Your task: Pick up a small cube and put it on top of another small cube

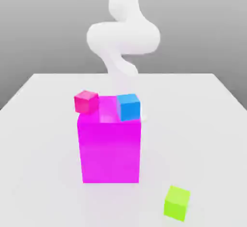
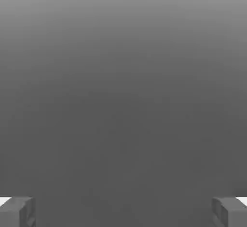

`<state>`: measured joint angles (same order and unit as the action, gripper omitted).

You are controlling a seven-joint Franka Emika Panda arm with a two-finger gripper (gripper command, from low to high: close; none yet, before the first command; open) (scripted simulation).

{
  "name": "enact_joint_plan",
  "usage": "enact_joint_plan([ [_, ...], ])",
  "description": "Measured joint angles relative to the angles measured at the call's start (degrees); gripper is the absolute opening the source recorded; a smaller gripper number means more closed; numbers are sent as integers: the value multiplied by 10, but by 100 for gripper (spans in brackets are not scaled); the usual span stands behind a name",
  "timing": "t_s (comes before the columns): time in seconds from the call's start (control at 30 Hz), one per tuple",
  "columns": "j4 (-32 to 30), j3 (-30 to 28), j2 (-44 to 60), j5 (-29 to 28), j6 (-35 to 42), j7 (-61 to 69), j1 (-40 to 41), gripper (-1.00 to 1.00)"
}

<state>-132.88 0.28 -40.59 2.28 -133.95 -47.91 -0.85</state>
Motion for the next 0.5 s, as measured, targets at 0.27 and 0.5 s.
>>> enact_joint_plan([
  [0.27,-35,30,170,57,-69,-79,-20,0],
  [0.5,-66,72,315,62,-131,-179,-29,0],
])
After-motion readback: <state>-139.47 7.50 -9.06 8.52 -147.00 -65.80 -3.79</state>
